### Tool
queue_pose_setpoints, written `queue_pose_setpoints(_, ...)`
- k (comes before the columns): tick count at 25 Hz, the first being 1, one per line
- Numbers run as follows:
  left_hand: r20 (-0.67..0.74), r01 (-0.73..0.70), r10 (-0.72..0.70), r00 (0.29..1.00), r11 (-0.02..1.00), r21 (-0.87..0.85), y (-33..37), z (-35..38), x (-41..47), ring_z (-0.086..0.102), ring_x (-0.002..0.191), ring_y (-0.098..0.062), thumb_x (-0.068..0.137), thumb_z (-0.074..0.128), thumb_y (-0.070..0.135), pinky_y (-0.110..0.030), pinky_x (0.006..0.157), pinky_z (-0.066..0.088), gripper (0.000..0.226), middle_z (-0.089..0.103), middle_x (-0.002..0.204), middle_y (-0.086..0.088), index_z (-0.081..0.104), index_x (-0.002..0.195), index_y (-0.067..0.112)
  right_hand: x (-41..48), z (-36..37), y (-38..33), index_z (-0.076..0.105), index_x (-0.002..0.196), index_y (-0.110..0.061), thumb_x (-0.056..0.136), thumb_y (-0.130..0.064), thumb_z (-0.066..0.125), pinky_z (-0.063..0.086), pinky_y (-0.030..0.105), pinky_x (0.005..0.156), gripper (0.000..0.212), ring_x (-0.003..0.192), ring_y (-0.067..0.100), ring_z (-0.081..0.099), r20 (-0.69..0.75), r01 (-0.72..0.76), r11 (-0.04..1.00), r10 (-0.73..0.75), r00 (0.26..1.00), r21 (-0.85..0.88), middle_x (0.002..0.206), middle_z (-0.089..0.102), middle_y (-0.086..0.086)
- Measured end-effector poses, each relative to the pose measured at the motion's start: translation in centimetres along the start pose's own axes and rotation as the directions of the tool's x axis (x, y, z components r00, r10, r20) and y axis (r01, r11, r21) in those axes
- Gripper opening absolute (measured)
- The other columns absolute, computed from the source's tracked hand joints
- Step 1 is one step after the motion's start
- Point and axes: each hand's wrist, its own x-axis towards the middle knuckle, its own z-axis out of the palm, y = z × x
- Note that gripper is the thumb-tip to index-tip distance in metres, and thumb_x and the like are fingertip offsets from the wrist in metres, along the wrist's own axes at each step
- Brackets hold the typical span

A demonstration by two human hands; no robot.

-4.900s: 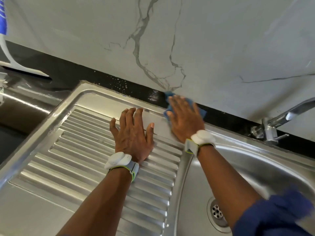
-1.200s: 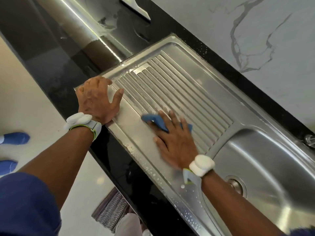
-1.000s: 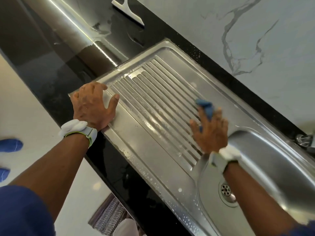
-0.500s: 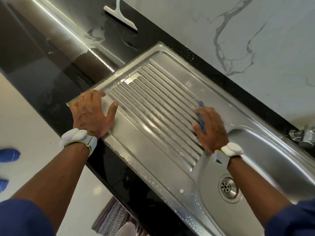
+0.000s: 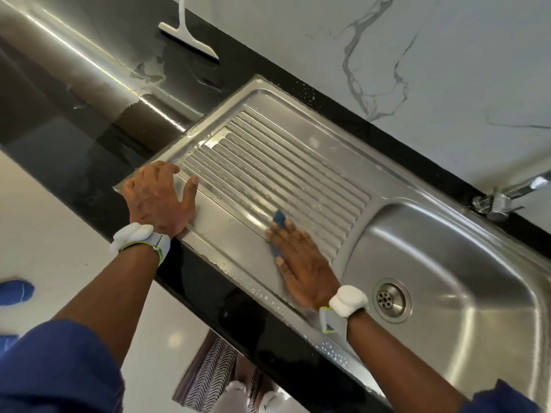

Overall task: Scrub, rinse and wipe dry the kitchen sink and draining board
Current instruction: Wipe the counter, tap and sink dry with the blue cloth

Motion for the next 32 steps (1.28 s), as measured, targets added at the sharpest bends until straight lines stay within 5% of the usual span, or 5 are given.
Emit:
queue_pose_setpoints(8,0.029,-0.201,0.203,0.979,0.977,-0.075,3.2,0.3,-1.9,0.046,0.135,-0.030,0.103,0.040,0.050,-0.054,0.112,0.026,0.042,0.056,0.138,-0.004,0.064,0.122,0.022,-9.2,-2.3,1.9,0.021,0.160,-0.020,0.104,-0.019,0.044,0.015,0.045,0.125,0.060,0.156,0.020,0.003,-0.062,-0.192,0.981,0.191,0.980,-0.005,0.168,0.011,-0.007)
queue_pose_setpoints(13,-0.023,-0.366,0.370,0.929,0.905,-0.216,11.8,2.6,-4.2,0.052,0.128,-0.028,0.101,0.048,0.044,-0.050,0.107,0.032,0.034,0.060,0.133,-0.003,0.068,0.117,0.021,-2.6,-1.2,0.9,0.005,0.160,-0.021,0.108,-0.026,0.038,0.005,0.038,0.126,0.062,0.155,0.013,-0.003,-0.087,-0.617,0.455,0.843,0.531,0.642,0.167,-0.002,-0.008)
queue_pose_setpoints(19,0.047,-0.506,0.553,0.832,0.790,-0.346,21.8,6.2,-5.7,0.052,0.130,-0.029,0.101,0.052,0.043,-0.049,0.105,0.036,0.031,0.058,0.137,-0.002,0.067,0.118,0.022,-6.9,-2.2,-4.2,0.016,0.157,-0.011,0.101,-0.059,0.031,0.034,0.048,0.112,0.075,0.139,0.036,0.037,0.216,-0.911,0.286,0.909,0.356,0.298,0.151,0.043,0.014)
queue_pose_setpoints(26,0.097,-0.615,0.680,0.726,0.707,-0.349,29.6,11.7,-2.6,0.049,0.132,-0.027,0.098,0.045,0.050,-0.047,0.101,0.039,0.040,0.056,0.139,-0.003,0.066,0.118,0.022,2.1,-5.8,10.5,0.054,0.137,-0.002,0.108,-0.046,0.021,0.038,0.032,0.100,0.062,0.127,0.035,0.052,0.239,-0.612,-0.120,0.964,0.116,0.781,0.141,0.054,0.023)
queue_pose_setpoints(32,0.228,-0.688,0.727,0.648,0.687,-0.235,33.6,15.1,-1.9,0.042,0.140,-0.030,0.098,0.039,0.059,-0.056,0.109,0.032,0.052,0.048,0.148,-0.006,0.055,0.130,0.022,-0.9,-2.8,16.6,0.064,0.117,-0.008,0.104,-0.054,0.024,0.049,0.042,0.091,0.062,0.109,0.039,0.062,0.164,-0.785,0.054,0.967,0.196,0.617,0.117,0.066,0.022)
